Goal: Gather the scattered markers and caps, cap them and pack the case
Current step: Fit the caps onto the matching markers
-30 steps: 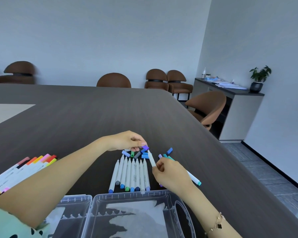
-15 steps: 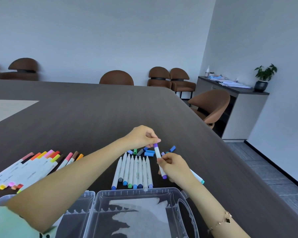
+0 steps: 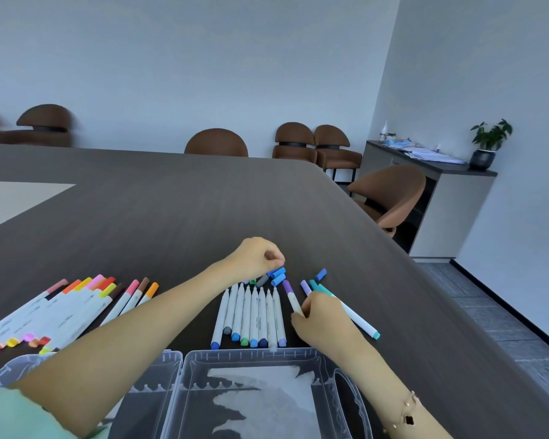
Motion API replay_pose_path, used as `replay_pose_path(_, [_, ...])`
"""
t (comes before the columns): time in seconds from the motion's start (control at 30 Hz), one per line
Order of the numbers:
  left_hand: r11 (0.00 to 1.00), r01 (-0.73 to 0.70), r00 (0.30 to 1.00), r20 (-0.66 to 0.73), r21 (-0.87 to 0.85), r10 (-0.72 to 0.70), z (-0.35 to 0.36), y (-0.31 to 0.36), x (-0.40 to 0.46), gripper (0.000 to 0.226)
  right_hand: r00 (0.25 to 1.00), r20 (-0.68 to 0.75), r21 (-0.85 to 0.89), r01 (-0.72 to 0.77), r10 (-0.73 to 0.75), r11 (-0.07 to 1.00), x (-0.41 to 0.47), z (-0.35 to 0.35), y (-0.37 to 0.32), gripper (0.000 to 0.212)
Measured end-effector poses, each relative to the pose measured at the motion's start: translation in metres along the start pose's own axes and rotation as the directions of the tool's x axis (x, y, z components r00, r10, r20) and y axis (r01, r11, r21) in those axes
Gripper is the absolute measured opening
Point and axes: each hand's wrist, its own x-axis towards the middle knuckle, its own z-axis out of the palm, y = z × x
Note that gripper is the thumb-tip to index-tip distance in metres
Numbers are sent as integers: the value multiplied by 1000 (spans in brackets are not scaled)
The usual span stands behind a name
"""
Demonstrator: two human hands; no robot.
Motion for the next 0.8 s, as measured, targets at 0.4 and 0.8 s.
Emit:
replay_pose_path(0.4, [982, 86, 990, 93, 166, -102, -23, -42, -16, 11, 976, -46, -348, 182, -211, 920, 1, 12, -13, 18])
replay_pose_path(0.8, [928, -152, 940, 340, 341, 29, -32, -28, -20, 22, 995, -85, -178, 44, -60, 983, 3, -1, -5, 15])
